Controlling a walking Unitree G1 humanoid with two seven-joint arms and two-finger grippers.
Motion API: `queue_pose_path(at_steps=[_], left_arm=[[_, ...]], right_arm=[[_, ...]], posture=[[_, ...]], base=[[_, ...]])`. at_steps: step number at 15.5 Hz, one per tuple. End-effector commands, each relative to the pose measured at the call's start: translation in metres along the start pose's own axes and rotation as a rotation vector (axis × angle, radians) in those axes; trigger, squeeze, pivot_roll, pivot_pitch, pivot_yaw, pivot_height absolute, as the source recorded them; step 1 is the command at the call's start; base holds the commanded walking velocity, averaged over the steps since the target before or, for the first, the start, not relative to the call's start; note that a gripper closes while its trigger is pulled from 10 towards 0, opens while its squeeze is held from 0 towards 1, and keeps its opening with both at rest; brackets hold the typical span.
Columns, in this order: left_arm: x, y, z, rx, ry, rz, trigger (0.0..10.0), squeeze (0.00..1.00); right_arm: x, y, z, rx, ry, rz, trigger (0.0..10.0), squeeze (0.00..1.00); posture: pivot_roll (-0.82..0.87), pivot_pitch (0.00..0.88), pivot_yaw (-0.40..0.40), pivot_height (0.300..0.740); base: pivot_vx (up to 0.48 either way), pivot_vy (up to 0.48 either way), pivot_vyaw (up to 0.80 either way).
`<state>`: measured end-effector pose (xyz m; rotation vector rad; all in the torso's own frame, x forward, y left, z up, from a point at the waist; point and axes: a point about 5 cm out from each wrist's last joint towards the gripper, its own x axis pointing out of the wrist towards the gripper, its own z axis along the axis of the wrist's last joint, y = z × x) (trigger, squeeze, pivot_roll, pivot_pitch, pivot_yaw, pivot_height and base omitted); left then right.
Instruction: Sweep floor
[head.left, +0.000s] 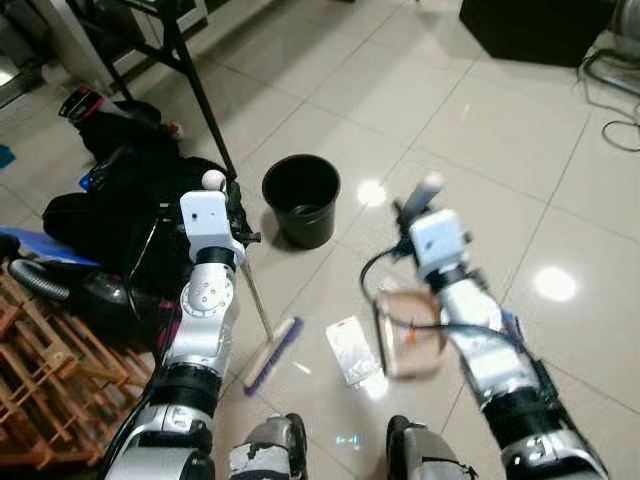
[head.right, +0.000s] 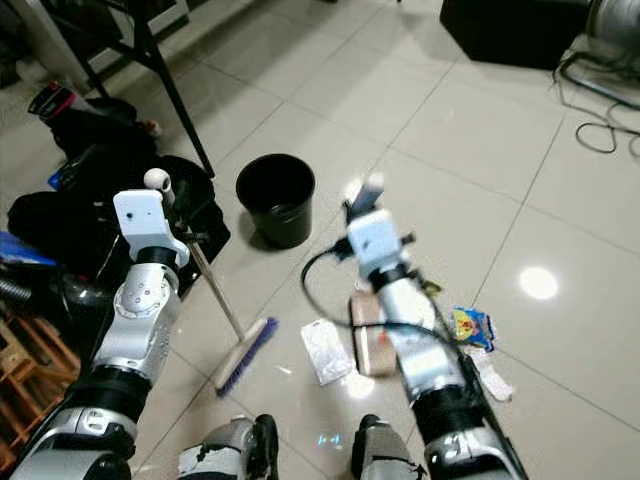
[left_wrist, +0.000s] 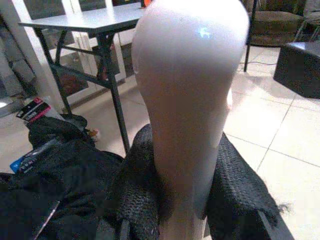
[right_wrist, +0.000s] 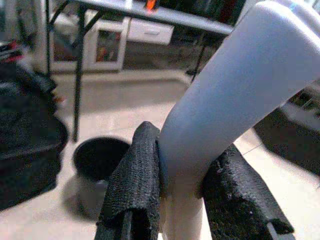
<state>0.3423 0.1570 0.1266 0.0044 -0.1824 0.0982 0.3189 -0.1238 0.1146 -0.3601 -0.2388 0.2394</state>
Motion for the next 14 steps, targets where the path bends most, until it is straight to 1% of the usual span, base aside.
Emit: queue_pose_path(at_steps=[1, 3, 4, 6, 7, 8, 9, 10, 12, 14], left_arm=[[0.002, 0.002, 0.001, 0.000, -0.015, 0.027, 10.0, 0.00], [0.002, -0.001, 0.000, -0.006, -0.013, 0.022, 10.0, 0.00], [0.002, -0.004, -0.002, -0.009, -0.011, 0.015, 10.0, 0.00], [0.003, -0.007, -0.004, -0.010, -0.009, 0.009, 10.0, 0.00], [0.005, -0.009, -0.005, -0.011, -0.005, 0.010, 10.0, 0.00], [0.005, -0.009, -0.006, -0.011, -0.001, 0.012, 10.0, 0.00], [0.006, -0.009, -0.008, -0.010, 0.006, 0.019, 10.0, 0.00], [0.007, -0.009, -0.009, -0.012, 0.011, 0.030, 10.0, 0.00], [0.007, -0.009, -0.010, -0.014, 0.015, 0.039, 10.0, 0.00], [0.009, -0.011, -0.010, -0.031, 0.018, 0.050, 10.0, 0.00]], right_arm=[[0.000, -0.004, 0.005, -0.042, -0.031, -0.007, 10.0, 0.00], [0.000, -0.008, 0.005, -0.061, -0.032, -0.022, 10.0, 0.00], [0.000, -0.010, 0.005, -0.087, -0.037, -0.023, 10.0, 0.00], [-0.001, -0.007, 0.003, -0.103, -0.033, -0.023, 10.0, 0.00], [-0.002, 0.000, 0.000, -0.072, -0.017, -0.024, 10.0, 0.00], [-0.003, 0.005, -0.002, -0.063, -0.010, -0.016, 10.0, 0.00], [-0.005, 0.018, -0.006, -0.051, 0.002, 0.011, 10.0, 0.00], [-0.006, 0.026, -0.008, -0.039, 0.015, 0.025, 10.0, 0.00], [-0.007, 0.035, -0.010, -0.005, 0.030, 0.016, 10.0, 0.00], [-0.004, 0.042, -0.008, 0.039, 0.032, -0.018, 10.0, 0.00]], posture=[[0.11, 0.288, 0.114, 0.740], [0.10, 0.291, 0.116, 0.740], [0.10, 0.289, 0.115, 0.740], [0.10, 0.289, 0.114, 0.740], [0.11, 0.294, 0.112, 0.740], [0.11, 0.293, 0.112, 0.740], [0.10, 0.294, 0.114, 0.740], [0.10, 0.294, 0.114, 0.740], [0.10, 0.287, 0.114, 0.740], [0.09, 0.282, 0.116, 0.740]], base=[[0.000, 0.000, 0.00], [0.000, 0.000, 0.00], [0.000, 0.000, 0.00], [0.000, 0.000, 0.00], [0.000, 0.000, 0.00], [0.000, 0.000, 0.00], [0.000, 0.000, 0.00], [0.000, 0.000, 0.00], [0.000, 0.000, 0.00], [0.000, 0.000, 0.00]])
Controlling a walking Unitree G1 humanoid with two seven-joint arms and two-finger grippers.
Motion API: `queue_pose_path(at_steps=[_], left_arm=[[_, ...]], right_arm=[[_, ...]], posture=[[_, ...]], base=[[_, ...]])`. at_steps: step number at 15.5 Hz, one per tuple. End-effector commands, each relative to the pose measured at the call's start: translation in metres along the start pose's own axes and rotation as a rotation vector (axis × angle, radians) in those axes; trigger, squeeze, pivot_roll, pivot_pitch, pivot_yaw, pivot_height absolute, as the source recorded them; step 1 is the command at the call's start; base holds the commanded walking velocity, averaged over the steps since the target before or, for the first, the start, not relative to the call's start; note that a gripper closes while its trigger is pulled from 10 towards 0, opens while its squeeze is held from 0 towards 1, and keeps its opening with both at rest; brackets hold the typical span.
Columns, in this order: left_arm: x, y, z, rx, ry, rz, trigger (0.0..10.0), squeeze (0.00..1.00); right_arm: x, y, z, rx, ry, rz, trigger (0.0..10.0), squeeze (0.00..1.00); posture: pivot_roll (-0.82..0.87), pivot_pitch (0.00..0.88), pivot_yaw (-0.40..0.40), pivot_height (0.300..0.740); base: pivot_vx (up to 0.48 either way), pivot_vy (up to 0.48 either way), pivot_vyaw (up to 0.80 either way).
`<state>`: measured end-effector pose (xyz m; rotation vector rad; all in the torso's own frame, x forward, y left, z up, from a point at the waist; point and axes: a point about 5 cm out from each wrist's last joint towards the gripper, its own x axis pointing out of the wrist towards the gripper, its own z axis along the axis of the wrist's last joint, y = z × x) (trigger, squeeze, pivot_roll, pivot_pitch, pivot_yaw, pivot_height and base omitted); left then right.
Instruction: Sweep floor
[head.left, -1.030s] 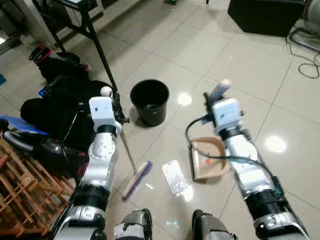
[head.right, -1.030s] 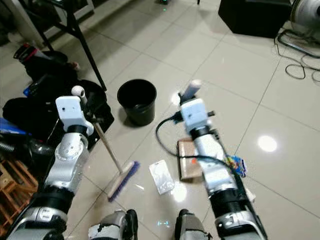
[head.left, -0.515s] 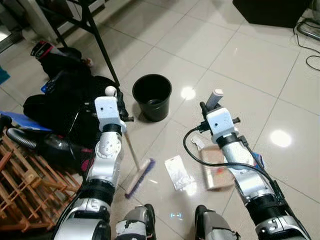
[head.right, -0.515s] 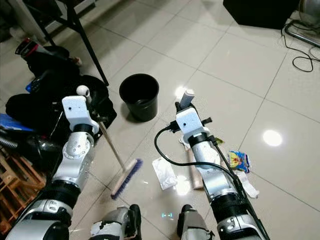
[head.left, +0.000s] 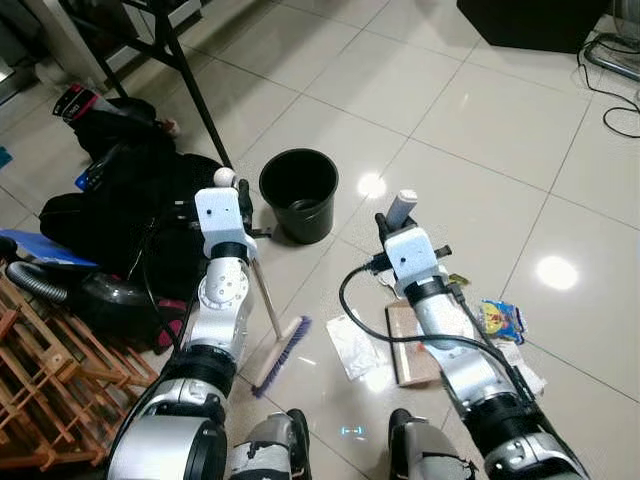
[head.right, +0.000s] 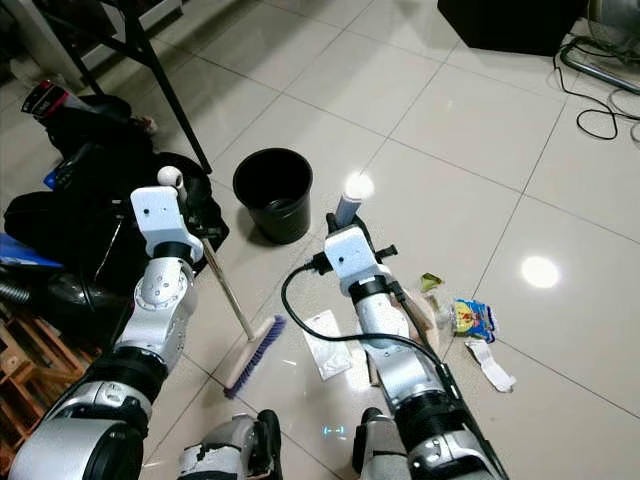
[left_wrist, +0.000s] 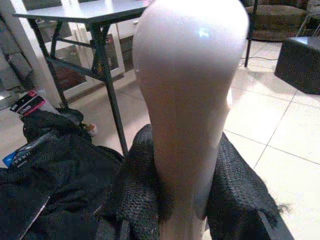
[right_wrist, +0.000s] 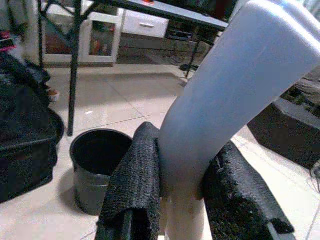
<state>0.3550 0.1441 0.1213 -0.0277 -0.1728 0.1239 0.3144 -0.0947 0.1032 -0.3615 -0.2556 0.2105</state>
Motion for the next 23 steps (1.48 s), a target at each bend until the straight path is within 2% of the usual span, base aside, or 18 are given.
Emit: queue_pose_path(at_steps=[1, 6, 9, 12, 14, 15, 17, 20, 23], left_arm=[[-0.001, 0.002, -0.003, -0.009, 0.008, 0.023, 10.0, 0.00], [0.003, -0.010, -0.004, -0.045, 0.027, 0.004, 10.0, 0.00], [0.005, -0.017, -0.003, -0.060, 0.039, -0.014, 10.0, 0.00], [0.004, -0.030, -0.002, -0.156, 0.058, -0.045, 10.0, 0.00], [0.001, -0.042, 0.000, -0.210, 0.058, -0.093, 10.0, 0.00], [-0.004, -0.052, 0.004, -0.247, 0.040, -0.160, 10.0, 0.00], [-0.011, -0.064, 0.007, -0.294, 0.036, -0.260, 10.0, 0.00], [-0.015, -0.073, 0.022, -0.328, -0.011, -0.385, 10.0, 0.00], [-0.006, -0.067, 0.059, -0.356, -0.112, -0.470, 10.0, 0.00]], right_arm=[[-0.004, 0.012, -0.005, 0.076, 0.046, -0.010, 10.0, 0.00], [-0.003, 0.029, 0.005, 0.147, 0.030, -0.003, 10.0, 0.00], [-0.003, 0.033, 0.002, 0.146, 0.050, 0.010, 10.0, 0.00], [-0.004, 0.033, -0.003, 0.156, 0.090, -0.006, 10.0, 0.00], [-0.003, 0.030, -0.007, 0.158, 0.111, -0.021, 10.0, 0.00], [-0.003, 0.027, -0.009, 0.160, 0.119, -0.031, 10.0, 0.00], [0.000, 0.023, -0.011, 0.162, 0.131, -0.047, 10.0, 0.00], [0.001, 0.021, -0.013, 0.159, 0.140, -0.051, 10.0, 0.00], [-0.001, 0.020, -0.016, 0.158, 0.145, -0.051, 10.0, 0.00]], posture=[[0.09, 0.280, 0.117, 0.740], [0.07, 0.274, 0.120, 0.740], [0.08, 0.305, 0.117, 0.740], [0.09, 0.276, 0.110, 0.740], [0.10, 0.283, 0.112, 0.740], [0.10, 0.246, 0.111, 0.740], [0.11, 0.265, 0.110, 0.740], [0.10, 0.241, 0.110, 0.740], [0.11, 0.241, 0.112, 0.740]], base=[[0.000, 0.000, 0.00], [0.000, 0.000, 0.00], [0.000, 0.000, 0.00], [0.000, 0.000, 0.00], [0.000, 0.000, 0.00], [0.000, 0.000, 0.00], [0.000, 0.000, 0.00], [0.000, 0.000, 0.00], [0.000, 0.000, 0.00]])
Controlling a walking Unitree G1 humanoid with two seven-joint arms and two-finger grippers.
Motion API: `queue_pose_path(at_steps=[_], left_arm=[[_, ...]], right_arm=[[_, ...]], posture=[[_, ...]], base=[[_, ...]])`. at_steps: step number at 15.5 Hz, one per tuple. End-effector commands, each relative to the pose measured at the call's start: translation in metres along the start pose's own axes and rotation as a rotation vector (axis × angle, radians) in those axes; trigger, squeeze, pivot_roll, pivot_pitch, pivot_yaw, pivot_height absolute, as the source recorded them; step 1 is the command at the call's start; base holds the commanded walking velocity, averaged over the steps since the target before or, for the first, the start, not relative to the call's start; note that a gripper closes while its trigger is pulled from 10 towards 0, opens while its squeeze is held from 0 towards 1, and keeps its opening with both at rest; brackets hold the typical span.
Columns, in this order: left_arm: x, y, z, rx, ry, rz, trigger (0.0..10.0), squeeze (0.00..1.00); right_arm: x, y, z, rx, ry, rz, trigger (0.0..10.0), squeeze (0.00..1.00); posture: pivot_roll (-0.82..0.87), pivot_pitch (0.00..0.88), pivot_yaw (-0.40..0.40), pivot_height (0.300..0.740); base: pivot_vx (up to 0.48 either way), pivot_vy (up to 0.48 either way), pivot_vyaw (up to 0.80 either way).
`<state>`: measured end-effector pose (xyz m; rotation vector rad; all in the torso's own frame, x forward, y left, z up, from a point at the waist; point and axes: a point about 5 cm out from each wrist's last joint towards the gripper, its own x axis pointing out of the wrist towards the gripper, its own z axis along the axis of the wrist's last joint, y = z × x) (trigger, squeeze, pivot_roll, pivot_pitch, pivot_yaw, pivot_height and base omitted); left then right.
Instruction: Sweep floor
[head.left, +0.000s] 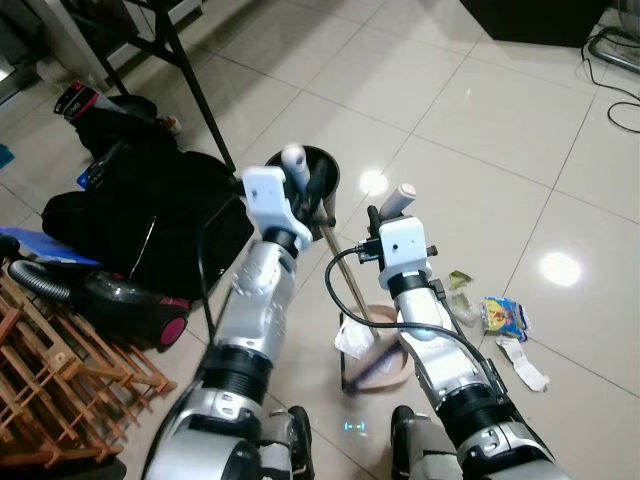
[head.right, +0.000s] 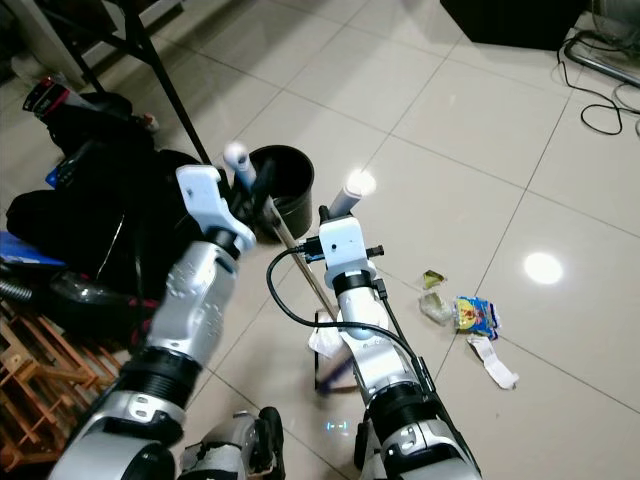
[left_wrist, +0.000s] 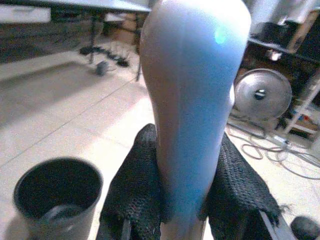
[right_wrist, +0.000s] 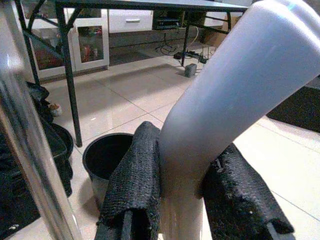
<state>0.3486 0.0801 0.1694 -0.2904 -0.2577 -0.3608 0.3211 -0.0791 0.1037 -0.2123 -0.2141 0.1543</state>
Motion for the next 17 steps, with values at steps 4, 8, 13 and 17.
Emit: queue_pose_path(at_steps=[4, 8, 13, 17], left_arm=[[0.012, 0.021, 0.059, 0.048, -0.166, -0.040, 10.0, 0.00], [0.008, 0.041, 0.058, 0.182, -0.124, -0.027, 10.0, 0.00], [-0.002, 0.039, 0.017, 0.268, -0.014, -0.020, 10.0, 0.00], [-0.006, 0.022, -0.019, 0.264, 0.065, -0.012, 10.0, 0.00]], right_arm=[[-0.013, -0.002, -0.025, 0.006, 0.123, -0.006, 10.0, 0.00], [-0.016, -0.002, -0.027, 0.011, 0.128, -0.008, 10.0, 0.00], [-0.017, 0.002, -0.025, 0.024, 0.127, -0.003, 10.0, 0.00], [-0.019, 0.002, -0.023, 0.039, 0.126, -0.014, 10.0, 0.00]], posture=[[0.11, 0.229, 0.119, 0.740], [0.10, 0.236, 0.122, 0.740], [0.08, 0.249, 0.116, 0.740], [0.06, 0.251, 0.118, 0.740]], base=[[0.000, 0.000, 0.00], [0.000, 0.000, 0.00], [0.000, 0.000, 0.00], [0.000, 0.000, 0.00]])
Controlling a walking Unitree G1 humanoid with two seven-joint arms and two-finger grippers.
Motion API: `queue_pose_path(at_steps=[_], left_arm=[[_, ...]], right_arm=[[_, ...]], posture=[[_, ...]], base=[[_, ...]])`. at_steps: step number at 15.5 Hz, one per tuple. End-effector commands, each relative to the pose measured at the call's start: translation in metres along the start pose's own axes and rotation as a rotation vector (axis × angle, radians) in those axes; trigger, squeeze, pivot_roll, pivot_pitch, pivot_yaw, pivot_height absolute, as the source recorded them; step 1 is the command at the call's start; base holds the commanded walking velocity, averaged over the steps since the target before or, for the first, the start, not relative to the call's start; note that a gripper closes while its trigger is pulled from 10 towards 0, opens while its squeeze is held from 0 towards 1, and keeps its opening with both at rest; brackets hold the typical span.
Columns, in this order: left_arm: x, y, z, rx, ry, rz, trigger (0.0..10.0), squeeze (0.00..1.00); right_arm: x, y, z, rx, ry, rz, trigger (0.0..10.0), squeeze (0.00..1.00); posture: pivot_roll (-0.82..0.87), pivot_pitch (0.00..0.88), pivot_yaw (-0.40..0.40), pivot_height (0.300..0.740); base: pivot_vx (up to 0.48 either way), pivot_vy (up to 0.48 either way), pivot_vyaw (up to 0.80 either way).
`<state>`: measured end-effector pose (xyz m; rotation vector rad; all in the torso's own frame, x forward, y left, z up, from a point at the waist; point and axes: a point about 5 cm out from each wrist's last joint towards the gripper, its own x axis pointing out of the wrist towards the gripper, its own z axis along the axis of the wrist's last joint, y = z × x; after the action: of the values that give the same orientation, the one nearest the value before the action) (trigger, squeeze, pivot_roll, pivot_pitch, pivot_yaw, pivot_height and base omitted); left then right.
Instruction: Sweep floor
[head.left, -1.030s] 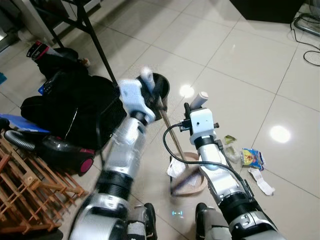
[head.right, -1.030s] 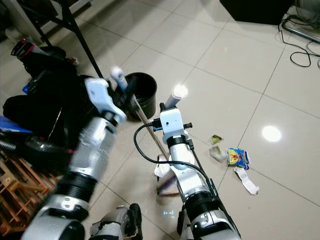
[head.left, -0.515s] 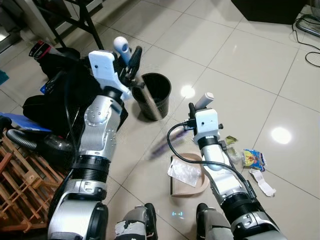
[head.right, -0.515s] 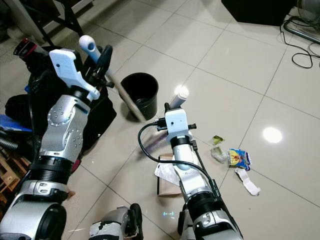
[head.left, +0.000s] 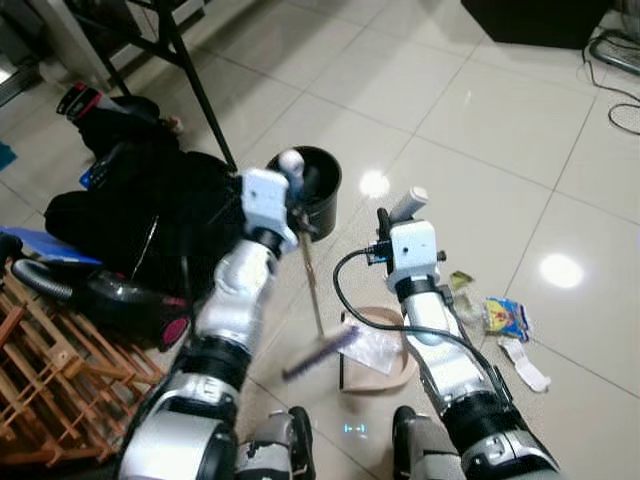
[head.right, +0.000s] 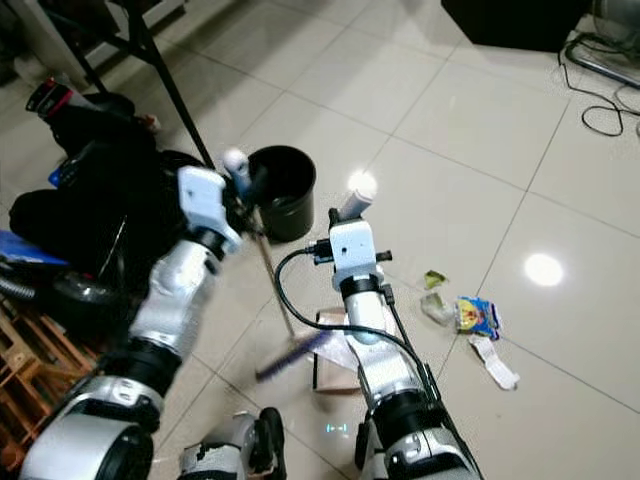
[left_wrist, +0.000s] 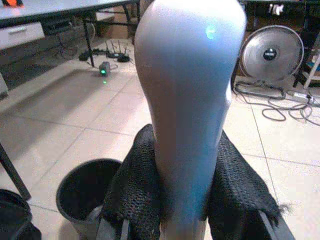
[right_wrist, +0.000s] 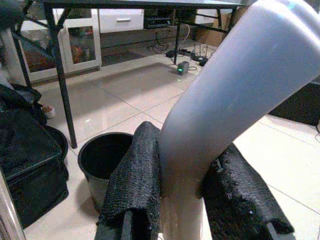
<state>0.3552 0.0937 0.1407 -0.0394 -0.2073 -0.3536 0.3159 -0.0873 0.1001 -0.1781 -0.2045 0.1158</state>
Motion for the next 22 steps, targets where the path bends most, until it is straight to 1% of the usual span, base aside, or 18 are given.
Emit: queue_pose_path(at_steps=[1, 4, 5, 7, 8, 9, 10, 12, 14, 15, 17, 18, 19, 20, 21, 22], left_arm=[[0.001, 0.000, 0.002, 0.021, -0.021, 0.014, 10.0, 0.00], [0.002, -0.010, -0.004, -0.059, -0.017, 0.043, 10.0, 0.00], [0.003, -0.016, -0.005, -0.093, -0.026, 0.042, 10.0, 0.00], [0.004, -0.023, -0.004, -0.119, -0.039, 0.035, 10.0, 0.00], [0.004, -0.023, -0.004, -0.119, -0.039, 0.035, 10.0, 0.00], [0.005, -0.029, -0.003, -0.142, -0.050, 0.035, 10.0, 0.00], [0.006, -0.031, -0.003, -0.150, -0.054, 0.038, 10.0, 0.00], [0.012, -0.033, 0.003, -0.169, -0.073, 0.044, 10.0, 0.00], [0.017, -0.033, 0.012, -0.178, -0.106, 0.036, 10.0, 0.00], [0.023, -0.028, 0.030, -0.166, -0.167, 0.010, 10.0, 0.00], [0.027, -0.020, 0.048, -0.148, -0.224, -0.022, 10.0, 0.00], [0.029, -0.012, 0.063, -0.134, -0.263, -0.057, 10.0, 0.00], [0.030, -0.005, 0.073, -0.127, -0.288, -0.071, 10.0, 0.00], [0.028, 0.009, 0.091, -0.115, -0.327, -0.081, 10.0, 0.00], [0.026, 0.019, 0.101, -0.109, -0.348, -0.081, 10.0, 0.00], [0.026, 0.022, 0.104, -0.104, -0.353, -0.079, 10.0, 0.00]], right_arm=[[-0.013, 0.007, -0.020, 0.007, 0.114, 0.023, 10.0, 0.00], [-0.014, 0.006, -0.020, 0.013, 0.118, 0.016, 10.0, 0.00], [-0.015, 0.007, -0.020, 0.014, 0.120, 0.018, 10.0, 0.00], [-0.014, 0.008, -0.019, 0.015, 0.120, 0.022, 10.0, 0.00], [-0.014, 0.008, -0.019, 0.015, 0.120, 0.022, 10.0, 0.00], [-0.013, 0.008, -0.018, 0.016, 0.118, 0.025, 10.0, 0.00], [-0.013, 0.008, -0.018, 0.016, 0.117, 0.026, 10.0, 0.00], [-0.010, 0.006, -0.018, 0.015, 0.120, 0.027, 10.0, 0.00], [-0.011, 0.005, -0.020, 0.022, 0.127, 0.020, 10.0, 0.00], [-0.012, 0.002, -0.021, 0.033, 0.132, 0.002, 10.0, 0.00], [-0.012, -0.003, -0.022, 0.042, 0.136, -0.021, 10.0, 0.00], [-0.011, -0.008, -0.023, 0.046, 0.141, -0.042, 10.0, 0.00], [-0.010, -0.012, -0.024, 0.050, 0.143, -0.059, 10.0, 0.00], [-0.011, -0.020, -0.025, 0.062, 0.148, -0.093, 10.0, 0.00], [-0.010, -0.025, -0.026, 0.070, 0.152, -0.113, 10.0, 0.00], [-0.010, -0.027, -0.026, 0.074, 0.153, -0.121, 10.0, 0.00]], posture=[[0.06, 0.251, 0.118, 0.740], [0.05, 0.252, 0.117, 0.740], [0.05, 0.248, 0.115, 0.740], [0.05, 0.248, 0.111, 0.740], [0.05, 0.248, 0.111, 0.740], [0.05, 0.242, 0.111, 0.740], [0.05, 0.241, 0.111, 0.740], [0.06, 0.256, 0.110, 0.740], [0.06, 0.216, 0.109, 0.740], [0.06, 0.200, 0.109, 0.740], [0.06, 0.175, 0.111, 0.740], [0.06, 0.156, 0.112, 0.740], [0.07, 0.142, 0.113, 0.740], [0.07, 0.122, 0.114, 0.740], [0.07, 0.100, 0.115, 0.740], [0.07, 0.093, 0.114, 0.740]], base=[[0.000, 0.000, 0.00], [0.000, 0.000, 0.00], [0.000, 0.000, 0.00], [0.000, 0.000, 0.00], [0.000, 0.000, 0.00], [0.000, 0.000, 0.00], [0.000, 0.000, 0.00], [0.000, 0.000, 0.00], [0.000, 0.000, 0.00], [0.000, 0.000, 0.00], [0.000, 0.000, 0.00], [0.000, 0.000, 0.00], [0.000, 0.000, 0.00], [0.000, 0.000, 0.00], [0.000, 0.000, 0.00], [0.000, 0.000, 0.00]])
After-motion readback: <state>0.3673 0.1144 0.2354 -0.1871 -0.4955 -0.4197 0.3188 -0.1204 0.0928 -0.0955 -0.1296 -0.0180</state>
